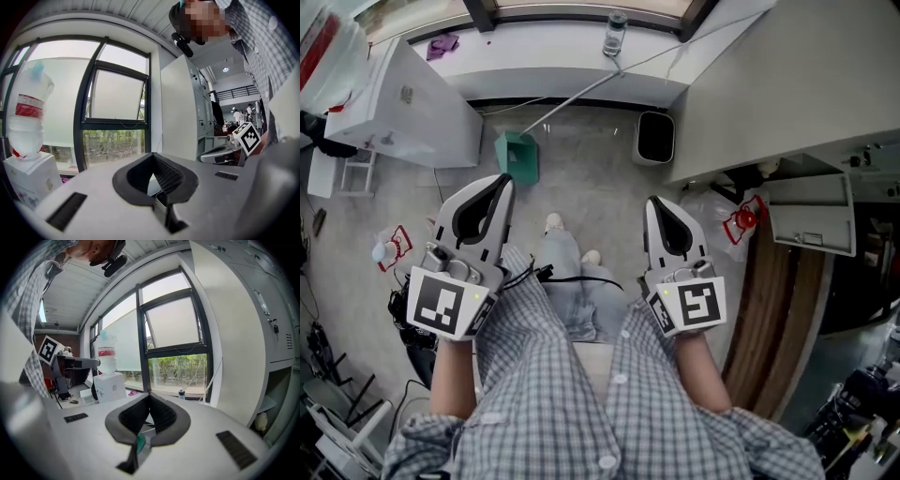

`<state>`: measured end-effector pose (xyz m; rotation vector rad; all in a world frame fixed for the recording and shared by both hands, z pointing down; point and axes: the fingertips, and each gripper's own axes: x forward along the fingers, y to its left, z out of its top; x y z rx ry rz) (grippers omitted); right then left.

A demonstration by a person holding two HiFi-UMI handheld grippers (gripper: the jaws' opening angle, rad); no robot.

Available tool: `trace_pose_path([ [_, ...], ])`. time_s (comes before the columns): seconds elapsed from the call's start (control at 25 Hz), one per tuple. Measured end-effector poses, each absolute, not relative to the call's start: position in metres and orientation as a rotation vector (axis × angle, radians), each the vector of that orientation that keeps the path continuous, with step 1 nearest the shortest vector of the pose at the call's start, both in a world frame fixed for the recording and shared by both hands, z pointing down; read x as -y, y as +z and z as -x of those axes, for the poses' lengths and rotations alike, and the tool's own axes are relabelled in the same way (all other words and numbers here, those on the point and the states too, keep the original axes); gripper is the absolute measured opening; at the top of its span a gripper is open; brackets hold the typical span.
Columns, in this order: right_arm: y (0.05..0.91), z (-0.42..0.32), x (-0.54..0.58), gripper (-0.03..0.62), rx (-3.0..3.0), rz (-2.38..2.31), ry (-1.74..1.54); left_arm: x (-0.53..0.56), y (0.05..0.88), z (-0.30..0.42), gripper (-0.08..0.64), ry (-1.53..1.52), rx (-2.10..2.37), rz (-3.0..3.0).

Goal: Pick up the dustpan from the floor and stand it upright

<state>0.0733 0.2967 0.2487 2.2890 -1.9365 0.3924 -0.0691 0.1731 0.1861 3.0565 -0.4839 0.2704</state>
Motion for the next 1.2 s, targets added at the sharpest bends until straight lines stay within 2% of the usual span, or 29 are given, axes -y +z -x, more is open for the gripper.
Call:
trace_pose_path([
  [0.68, 0.233, -0.076, -0.179, 0.008, 1.881, -2.261, 0.268, -0.053, 0.171, 0.053, 0.007, 0.181, 0.413, -3.092],
  [1.2, 0.234, -0.050, -0.125, 0.006, 1.871, -2.182, 0.229, 0.002, 0.175, 0.076, 0.006, 0.132, 0.462, -3.066],
])
